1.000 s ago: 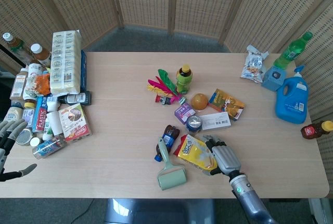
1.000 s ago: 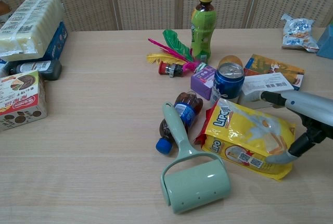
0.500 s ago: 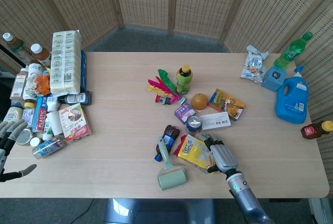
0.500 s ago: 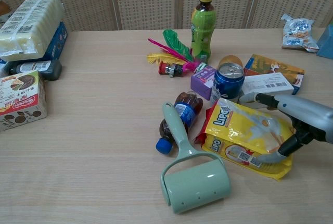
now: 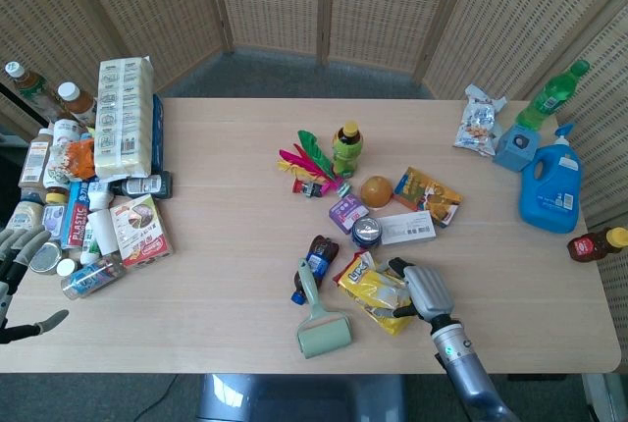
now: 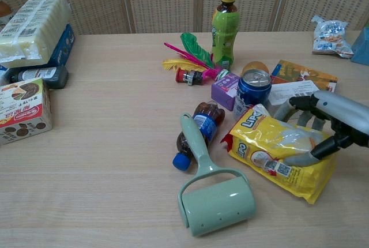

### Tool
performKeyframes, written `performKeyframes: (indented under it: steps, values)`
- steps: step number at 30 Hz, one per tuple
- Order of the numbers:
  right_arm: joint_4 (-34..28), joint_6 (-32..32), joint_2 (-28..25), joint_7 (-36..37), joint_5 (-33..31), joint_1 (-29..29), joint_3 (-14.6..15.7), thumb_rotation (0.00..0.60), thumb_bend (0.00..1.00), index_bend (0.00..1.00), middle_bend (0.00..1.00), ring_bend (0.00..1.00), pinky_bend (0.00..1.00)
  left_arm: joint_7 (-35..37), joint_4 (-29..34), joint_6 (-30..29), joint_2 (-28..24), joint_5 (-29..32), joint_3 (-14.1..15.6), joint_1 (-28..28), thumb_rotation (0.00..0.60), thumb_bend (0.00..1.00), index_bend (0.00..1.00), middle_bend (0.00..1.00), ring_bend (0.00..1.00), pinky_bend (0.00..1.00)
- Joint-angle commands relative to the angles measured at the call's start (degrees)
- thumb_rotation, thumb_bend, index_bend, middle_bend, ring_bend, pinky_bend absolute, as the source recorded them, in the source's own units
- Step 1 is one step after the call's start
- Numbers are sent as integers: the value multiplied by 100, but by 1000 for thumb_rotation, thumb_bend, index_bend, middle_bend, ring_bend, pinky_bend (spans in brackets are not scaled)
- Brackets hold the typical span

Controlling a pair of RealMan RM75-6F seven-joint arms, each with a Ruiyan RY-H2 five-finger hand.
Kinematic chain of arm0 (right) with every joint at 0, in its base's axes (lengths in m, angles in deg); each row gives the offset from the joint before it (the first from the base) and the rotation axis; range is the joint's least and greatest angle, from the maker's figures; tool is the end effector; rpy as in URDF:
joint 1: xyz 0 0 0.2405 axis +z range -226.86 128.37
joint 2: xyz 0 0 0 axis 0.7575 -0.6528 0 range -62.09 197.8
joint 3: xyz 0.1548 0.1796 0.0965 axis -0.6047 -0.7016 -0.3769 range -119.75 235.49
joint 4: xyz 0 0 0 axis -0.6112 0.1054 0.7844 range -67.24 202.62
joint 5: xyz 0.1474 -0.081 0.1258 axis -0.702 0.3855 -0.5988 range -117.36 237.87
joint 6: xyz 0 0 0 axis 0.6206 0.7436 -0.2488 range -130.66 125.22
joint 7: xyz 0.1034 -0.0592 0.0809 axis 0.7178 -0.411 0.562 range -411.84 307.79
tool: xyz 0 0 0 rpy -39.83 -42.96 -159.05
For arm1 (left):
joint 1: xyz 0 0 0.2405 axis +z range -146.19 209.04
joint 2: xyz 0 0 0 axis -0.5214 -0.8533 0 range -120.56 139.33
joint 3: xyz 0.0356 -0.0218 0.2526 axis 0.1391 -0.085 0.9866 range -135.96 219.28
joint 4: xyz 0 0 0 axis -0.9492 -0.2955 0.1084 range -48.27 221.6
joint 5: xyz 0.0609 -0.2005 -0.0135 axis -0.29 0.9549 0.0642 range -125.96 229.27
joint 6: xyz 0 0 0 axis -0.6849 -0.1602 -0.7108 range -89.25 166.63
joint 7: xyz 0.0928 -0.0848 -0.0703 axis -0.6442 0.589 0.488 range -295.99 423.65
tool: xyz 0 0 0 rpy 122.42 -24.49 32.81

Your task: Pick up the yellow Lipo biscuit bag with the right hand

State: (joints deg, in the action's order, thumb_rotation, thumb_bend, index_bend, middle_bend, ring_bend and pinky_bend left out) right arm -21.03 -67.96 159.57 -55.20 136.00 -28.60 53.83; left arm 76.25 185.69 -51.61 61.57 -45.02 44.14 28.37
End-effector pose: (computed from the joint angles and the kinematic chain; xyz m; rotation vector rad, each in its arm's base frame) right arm -0.2166 -0.2370 -0.0282 1.5925 -1.3713 1.0678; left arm -0.2844 0.1495 0.2014 -1.4827 -0.9706 -1.0624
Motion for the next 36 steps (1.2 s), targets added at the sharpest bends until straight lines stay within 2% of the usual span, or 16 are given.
performKeyframes:
  steps: [1, 8, 14, 26, 36]
  values:
    - [-229, -183, -215, 53, 121, -70, -31, 600, 242, 484, 547, 513, 722, 13, 1, -9, -7, -13, 3, 3, 600, 0, 0, 0, 0, 0]
    - [-835, -585, -856, 98, 264, -126, -335, 600, 246, 486, 546, 513, 723, 85, 13, -71, -46, -76, 24, 26, 600, 0, 0, 0, 0, 0]
    - [-1019, -633, -1251, 198, 113, -51, -678, 600, 245, 486, 546, 513, 722, 158, 20, -152, -89, -119, 35, 59, 600, 0, 0, 0, 0, 0]
    - [-1709, -534, -1557, -277, -180, 376, -1244, 600, 243, 488, 544, 513, 723, 183, 21, -169, -102, -116, 24, 61, 600, 0, 0, 0, 0, 0]
    - [-2443, -667, -1666, -731, -250, 545, -1366, 600, 237, 485, 542, 513, 723, 185, 18, -172, -108, -128, 27, 65, 600, 0, 0, 0, 0, 0]
